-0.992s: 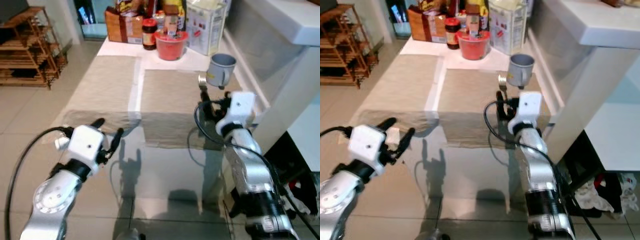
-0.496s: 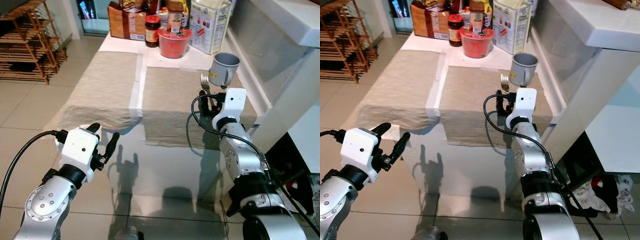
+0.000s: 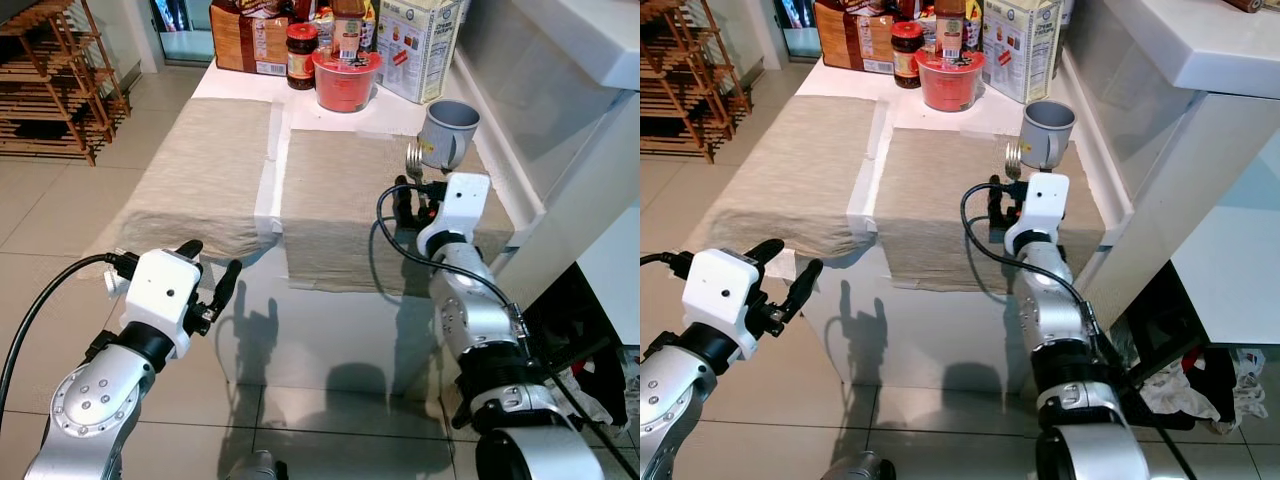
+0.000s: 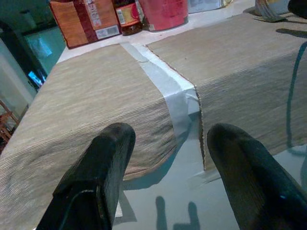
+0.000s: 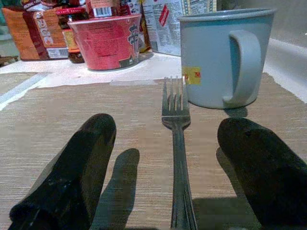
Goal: Setting the table
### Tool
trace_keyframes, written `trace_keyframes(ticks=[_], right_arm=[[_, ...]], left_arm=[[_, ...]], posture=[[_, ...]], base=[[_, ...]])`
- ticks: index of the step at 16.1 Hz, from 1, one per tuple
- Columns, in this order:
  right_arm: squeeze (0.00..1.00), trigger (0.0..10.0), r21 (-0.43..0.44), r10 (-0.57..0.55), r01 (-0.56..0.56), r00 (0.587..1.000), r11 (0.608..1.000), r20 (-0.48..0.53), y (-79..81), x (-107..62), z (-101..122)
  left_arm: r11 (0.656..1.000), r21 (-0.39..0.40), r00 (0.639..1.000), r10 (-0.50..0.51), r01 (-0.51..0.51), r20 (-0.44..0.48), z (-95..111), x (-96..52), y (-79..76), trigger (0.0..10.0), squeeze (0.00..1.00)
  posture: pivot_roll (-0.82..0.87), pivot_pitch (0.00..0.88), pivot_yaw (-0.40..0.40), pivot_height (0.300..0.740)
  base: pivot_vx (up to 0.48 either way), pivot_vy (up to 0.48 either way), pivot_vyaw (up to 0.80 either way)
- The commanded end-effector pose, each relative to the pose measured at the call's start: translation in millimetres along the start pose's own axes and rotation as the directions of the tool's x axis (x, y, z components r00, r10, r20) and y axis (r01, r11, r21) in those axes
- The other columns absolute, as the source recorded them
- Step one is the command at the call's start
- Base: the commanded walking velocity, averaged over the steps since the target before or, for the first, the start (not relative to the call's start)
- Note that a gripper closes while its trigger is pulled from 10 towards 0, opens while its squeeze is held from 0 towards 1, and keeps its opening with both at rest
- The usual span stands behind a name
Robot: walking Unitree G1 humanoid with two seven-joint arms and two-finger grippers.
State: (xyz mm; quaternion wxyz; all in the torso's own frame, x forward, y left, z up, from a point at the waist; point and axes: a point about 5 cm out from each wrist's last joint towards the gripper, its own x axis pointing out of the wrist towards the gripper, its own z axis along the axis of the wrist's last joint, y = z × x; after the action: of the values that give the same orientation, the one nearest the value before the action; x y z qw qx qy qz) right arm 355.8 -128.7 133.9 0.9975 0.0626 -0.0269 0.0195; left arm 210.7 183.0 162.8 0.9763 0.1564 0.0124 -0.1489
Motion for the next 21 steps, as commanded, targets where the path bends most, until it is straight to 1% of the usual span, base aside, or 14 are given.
trace_keyframes(ticks=[1,4,8,12,13,16,21], right_arm=[[0.0,10.0,0.019,-0.015,0.016,1.0,1.0,-0.021,-1.0,-2.9,-4],[0.0,10.0,0.036,-0.025,0.026,0.999,0.999,-0.031,4.5,-8.0,-4],[0.0,10.0,0.04,-0.032,0.033,0.999,0.999,-0.037,6.5,-11.5,-4],[0.0,10.0,0.028,-0.03,0.031,0.999,0.999,-0.046,6.1,-13.5,-5],[0.0,0.0,0.033,-0.034,0.036,0.998,0.999,-0.049,4.0,-13.9,-5],[0.0,0.0,0.095,-0.044,0.053,0.994,0.994,-0.096,3.8,-14.6,-9],[0.0,0.0,0.127,-0.038,0.053,0.992,0.99,-0.119,2.9,-15.2,-12]], left_arm=[[1.0,0.011,1.0,-0.008,0.008,-0.003,1,1.9,0.5,10.0,0.0],[1.0,0.028,1.0,-0.014,0.014,-0.002,2,4.2,2.3,10.0,0.0],[0.999,0.04,1.0,-0.013,0.013,0.0,3,6.7,6.2,10.0,0.0],[0.999,0.043,1.0,-0.012,0.012,0.0,2,9.4,6.2,10.0,0.0],[0.999,0.042,1.0,-0.007,0.007,-0.001,1,9.9,7.4,10.0,0.0],[0.999,0.036,1.0,0.004,-0.004,-0.011,0,10.8,10.0,10.0,0.0],[1.0,0.03,1.0,0.009,-0.008,-0.021,-1,11.4,10.4,10.0,0.0]], posture=[[0.3,0.059,-0.018,0.731],[0.3,0.057,-0.012,0.731],[0.29,0.056,-0.01,0.731],[0.28,0.058,-0.011,0.731],[0.28,0.06,-0.012,0.731],[0.28,0.064,-0.015,0.731],[0.28,0.066,-0.015,0.731]], base=[[0.0,0.0,0.0],[0.0,0.0,0.0],[0.0,0.0,0.0],[0.0,0.0,0.0],[0.0,0.0,0.0],[0.0,0.0,0.0],[0.0,0.0,0.0]])
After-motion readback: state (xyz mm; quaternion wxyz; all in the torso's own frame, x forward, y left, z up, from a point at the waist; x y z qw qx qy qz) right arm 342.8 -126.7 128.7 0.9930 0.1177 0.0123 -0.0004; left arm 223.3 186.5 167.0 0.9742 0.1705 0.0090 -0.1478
